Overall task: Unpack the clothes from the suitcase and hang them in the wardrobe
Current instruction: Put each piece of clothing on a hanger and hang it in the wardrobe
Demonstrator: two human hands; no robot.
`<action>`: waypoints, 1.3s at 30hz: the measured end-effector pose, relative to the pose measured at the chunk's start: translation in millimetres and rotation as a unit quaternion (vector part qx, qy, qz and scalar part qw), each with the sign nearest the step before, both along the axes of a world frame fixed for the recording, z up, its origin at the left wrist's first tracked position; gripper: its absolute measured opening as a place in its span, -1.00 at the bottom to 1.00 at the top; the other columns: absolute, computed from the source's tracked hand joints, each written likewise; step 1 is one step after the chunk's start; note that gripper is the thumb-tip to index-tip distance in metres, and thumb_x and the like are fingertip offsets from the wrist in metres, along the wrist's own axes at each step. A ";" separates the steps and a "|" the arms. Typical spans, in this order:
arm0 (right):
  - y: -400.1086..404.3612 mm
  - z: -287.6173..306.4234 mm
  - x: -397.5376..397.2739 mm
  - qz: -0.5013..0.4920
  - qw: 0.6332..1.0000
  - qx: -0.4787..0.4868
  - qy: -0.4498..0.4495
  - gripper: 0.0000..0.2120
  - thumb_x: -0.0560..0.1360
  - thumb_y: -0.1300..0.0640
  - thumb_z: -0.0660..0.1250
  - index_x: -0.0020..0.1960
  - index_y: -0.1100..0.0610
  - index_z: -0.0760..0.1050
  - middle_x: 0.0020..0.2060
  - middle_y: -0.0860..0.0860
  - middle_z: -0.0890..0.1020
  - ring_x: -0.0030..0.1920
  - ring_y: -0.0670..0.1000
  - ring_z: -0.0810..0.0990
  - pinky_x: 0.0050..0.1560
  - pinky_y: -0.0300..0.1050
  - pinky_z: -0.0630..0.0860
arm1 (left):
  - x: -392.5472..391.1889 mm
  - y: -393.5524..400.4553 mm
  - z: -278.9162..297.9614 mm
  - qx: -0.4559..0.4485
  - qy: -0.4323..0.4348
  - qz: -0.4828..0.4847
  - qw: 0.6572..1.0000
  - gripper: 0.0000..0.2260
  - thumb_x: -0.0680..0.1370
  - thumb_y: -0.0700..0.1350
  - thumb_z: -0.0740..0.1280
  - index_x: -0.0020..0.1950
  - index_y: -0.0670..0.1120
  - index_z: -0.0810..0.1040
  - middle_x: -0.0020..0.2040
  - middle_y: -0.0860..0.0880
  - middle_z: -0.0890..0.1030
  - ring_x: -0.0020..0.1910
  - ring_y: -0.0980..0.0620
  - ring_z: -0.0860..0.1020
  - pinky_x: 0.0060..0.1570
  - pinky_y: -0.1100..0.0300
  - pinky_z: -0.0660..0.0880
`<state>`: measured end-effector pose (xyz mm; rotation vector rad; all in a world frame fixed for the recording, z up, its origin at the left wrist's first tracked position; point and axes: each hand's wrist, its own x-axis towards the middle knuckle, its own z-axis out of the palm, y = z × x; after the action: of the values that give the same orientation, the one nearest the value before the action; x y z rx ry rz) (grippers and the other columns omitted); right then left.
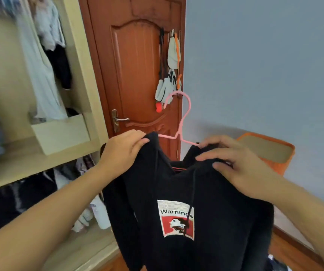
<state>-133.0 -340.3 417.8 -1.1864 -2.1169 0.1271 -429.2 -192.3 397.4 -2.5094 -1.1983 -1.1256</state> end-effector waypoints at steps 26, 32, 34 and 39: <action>291.6 249.3 -345.1 0.224 0.945 -0.135 0.197 -0.18 0.38 0.54 0.12 0.22 -0.32 0.57 0.24 -0.12 0.62 0.10 0.25 0.64 0.16 0.22 0.56 | -353.4 200.8 309.0 0.127 -0.129 0.308 0.934 -0.67 0.66 0.04 0.25 0.41 0.00 0.51 0.31 -0.16 0.51 0.32 -0.18 0.44 0.37 0.01 0.35; 329.3 323.6 -422.9 0.253 0.918 -0.079 0.295 -0.22 0.39 0.55 0.05 0.34 -0.12 0.55 0.21 -0.06 0.61 0.12 -0.04 0.60 -0.04 -0.16 0.60 | -448.6 170.1 288.3 0.124 -0.076 0.434 0.889 -0.57 0.64 0.06 0.29 0.51 0.06 0.39 0.37 -0.10 0.37 0.36 -0.13 0.39 0.39 0.01 0.35; 337.0 345.8 -457.8 0.273 0.913 -0.073 0.294 -0.25 0.44 0.55 -0.01 0.40 -0.04 0.50 0.08 -0.08 0.60 -0.02 -0.11 0.58 -0.29 -0.29 0.58 | -493.5 156.5 279.6 0.114 -0.058 0.477 0.869 -0.55 0.63 0.05 0.30 0.52 0.06 0.38 0.39 -0.12 0.35 0.35 -0.17 0.39 0.38 -0.01 0.35; 381.1 384.0 -581.2 0.246 0.917 -0.066 0.306 -0.36 0.51 0.50 -0.02 0.42 0.05 0.48 0.25 0.10 0.55 0.17 0.21 0.58 0.09 0.07 0.61 | -613.9 124.1 291.4 0.142 -0.022 0.570 0.809 -0.51 0.62 0.07 0.31 0.54 0.07 0.35 0.47 -0.19 0.29 0.43 -0.25 0.27 0.41 -0.10 0.32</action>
<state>-714.3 40.8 801.8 -0.5415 -1.7966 0.7764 -1043.1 -68.2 688.7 -1.0965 -1.9064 -0.8601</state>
